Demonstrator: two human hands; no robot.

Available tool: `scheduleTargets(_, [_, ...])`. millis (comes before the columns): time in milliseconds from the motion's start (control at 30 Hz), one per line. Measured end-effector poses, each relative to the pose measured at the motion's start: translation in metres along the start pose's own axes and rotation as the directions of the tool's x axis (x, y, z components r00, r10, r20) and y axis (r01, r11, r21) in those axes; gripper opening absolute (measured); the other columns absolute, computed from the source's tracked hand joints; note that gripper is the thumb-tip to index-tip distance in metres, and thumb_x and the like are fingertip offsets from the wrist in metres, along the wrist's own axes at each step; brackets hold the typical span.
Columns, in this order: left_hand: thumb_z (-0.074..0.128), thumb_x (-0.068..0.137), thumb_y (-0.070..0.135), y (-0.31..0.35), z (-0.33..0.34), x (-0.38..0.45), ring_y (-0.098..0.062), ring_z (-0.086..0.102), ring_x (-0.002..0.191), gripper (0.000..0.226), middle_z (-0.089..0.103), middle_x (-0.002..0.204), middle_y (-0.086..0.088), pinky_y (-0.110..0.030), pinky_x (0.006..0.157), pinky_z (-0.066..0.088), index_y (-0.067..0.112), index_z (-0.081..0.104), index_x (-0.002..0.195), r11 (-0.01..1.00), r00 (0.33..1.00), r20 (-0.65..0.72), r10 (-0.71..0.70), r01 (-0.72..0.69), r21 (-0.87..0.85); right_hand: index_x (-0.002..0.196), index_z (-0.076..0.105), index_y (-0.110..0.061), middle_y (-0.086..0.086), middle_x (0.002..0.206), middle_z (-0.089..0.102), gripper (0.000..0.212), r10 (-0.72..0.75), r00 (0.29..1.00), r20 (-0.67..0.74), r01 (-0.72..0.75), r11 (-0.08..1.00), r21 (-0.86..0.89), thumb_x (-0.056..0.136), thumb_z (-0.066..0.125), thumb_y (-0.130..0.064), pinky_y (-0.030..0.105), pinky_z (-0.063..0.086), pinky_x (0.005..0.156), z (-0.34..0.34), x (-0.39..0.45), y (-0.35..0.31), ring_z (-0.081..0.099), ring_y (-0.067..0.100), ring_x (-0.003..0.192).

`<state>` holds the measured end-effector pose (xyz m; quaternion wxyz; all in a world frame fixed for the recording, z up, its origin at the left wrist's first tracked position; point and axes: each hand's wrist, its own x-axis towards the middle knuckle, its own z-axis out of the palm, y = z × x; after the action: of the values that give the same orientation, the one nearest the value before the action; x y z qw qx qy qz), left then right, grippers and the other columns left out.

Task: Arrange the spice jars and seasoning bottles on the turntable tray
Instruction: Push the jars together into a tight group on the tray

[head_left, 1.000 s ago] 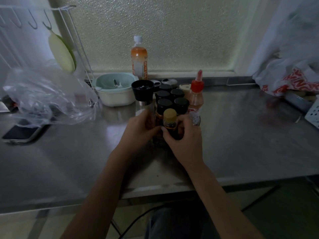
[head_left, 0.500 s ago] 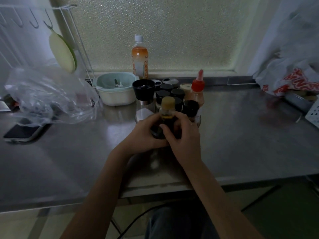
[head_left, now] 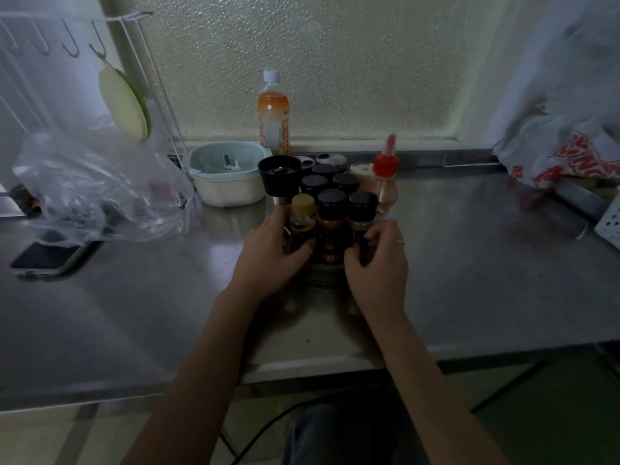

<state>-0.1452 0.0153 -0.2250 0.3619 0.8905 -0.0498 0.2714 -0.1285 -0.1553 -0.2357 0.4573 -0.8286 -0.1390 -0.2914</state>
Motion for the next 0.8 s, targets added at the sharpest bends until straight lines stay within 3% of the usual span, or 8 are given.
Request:
scheduleTargets(100, [0.064,0.073,0.048,0.005,-0.002,-0.001,-0.011,0.059,0.107,0.059,0.062,0.121,0.004,-0.029,0.088,0.049,0.025,0.043,0.123,0.994,1.0,-0.012,-0.017,0.016,-0.109,0.093,0.045,-0.016,0.002,0.082,0.058,0.023,-0.051,0.995,0.083,0.056,0.997,-0.055,0.077,0.061,-0.023,0.044,0.048,0.07,0.005,-0.001,0.001,0.059,0.025,0.074])
scheduleTargets(233, [0.069,0.074,0.044,0.007,0.001,-0.001,-0.014,0.056,0.11,0.056,0.059,0.12,0.001,-0.034,0.091,0.05,0.023,0.046,0.12,0.993,0.999,-0.016,-0.033,0.031,-0.117,0.092,0.045,-0.017,0.003,0.078,0.061,0.019,-0.036,0.998,0.052,0.041,0.995,-0.092,0.083,0.061,-0.022,0.038,0.039,0.076,0.007,-0.001,0.003,0.061,0.026,0.073])
scheduleTargets(333, [0.053,0.071,0.054,0.006,0.0,-0.002,-0.024,0.052,0.097,0.059,0.056,0.105,-0.008,-0.037,0.082,0.044,0.01,0.047,0.109,0.992,0.994,-0.112,0.003,0.011,0.122,0.088,0.043,-0.022,0.0,0.077,0.061,0.017,-0.019,0.998,0.058,0.024,0.997,-0.079,0.082,0.058,-0.028,0.039,0.042,0.077,0.007,0.0,0.005,0.06,0.024,0.071])
scheduleTargets(367, [0.05,0.069,0.052,0.007,-0.001,-0.003,-0.024,0.052,0.092,0.057,0.055,0.099,-0.008,-0.036,0.079,0.043,0.008,0.046,0.105,0.991,0.991,-0.135,-0.008,0.026,0.13,0.087,0.043,-0.023,0.0,0.077,0.061,0.015,-0.015,0.999,0.045,0.018,0.996,-0.086,0.082,0.057,-0.028,0.036,0.038,0.077,0.006,0.0,0.004,0.06,0.023,0.071])
scheduleTargets(467, [0.057,0.068,0.035,0.012,-0.005,-0.006,-0.018,0.054,0.08,0.045,0.054,0.09,0.005,-0.033,0.067,0.044,0.01,0.038,0.1,0.994,0.991,-0.085,-0.103,0.1,-0.049,0.085,0.046,-0.022,0.0,0.078,0.059,0.011,0.004,1.0,-0.009,-0.005,0.995,-0.103,0.083,0.057,-0.024,0.029,0.025,0.077,0.005,0.0,0.001,0.056,0.021,0.074])
scheduleTargets(533, [0.064,0.072,0.022,0.012,-0.005,-0.005,-0.02,0.056,0.073,0.038,0.055,0.084,0.004,-0.029,0.058,0.044,0.013,0.036,0.096,0.996,0.994,-0.073,-0.083,0.084,0.011,0.084,0.044,-0.024,0.0,0.079,0.059,0.013,0.011,1.0,0.016,-0.01,0.996,-0.085,0.083,0.056,-0.024,0.031,0.03,0.079,0.005,0.0,0.001,0.056,0.022,0.075])
scheduleTargets(633, [0.068,0.077,0.014,0.012,-0.005,-0.001,-0.019,0.052,0.065,0.032,0.048,0.068,0.01,-0.027,0.055,0.039,0.014,0.04,0.093,0.998,0.995,-0.088,-0.041,0.046,0.05,0.086,0.041,-0.025,0.002,0.076,0.059,0.013,-0.016,0.998,0.056,0.016,1.0,-0.01,0.079,0.049,-0.032,0.048,0.049,0.072,0.007,-0.001,0.004,0.059,0.025,0.07])
scheduleTargets(800, [0.06,0.074,0.019,0.01,-0.006,-0.003,-0.019,0.05,0.064,0.022,0.047,0.065,0.009,-0.026,0.059,0.034,0.009,0.044,0.085,0.999,0.995,-0.098,-0.029,0.033,0.043,0.084,0.045,-0.023,0.001,0.074,0.058,0.01,-0.028,0.999,0.032,0.028,0.999,-0.015,0.079,0.051,-0.027,0.052,0.05,0.069,0.008,0.0,0.004,0.058,0.025,0.069])
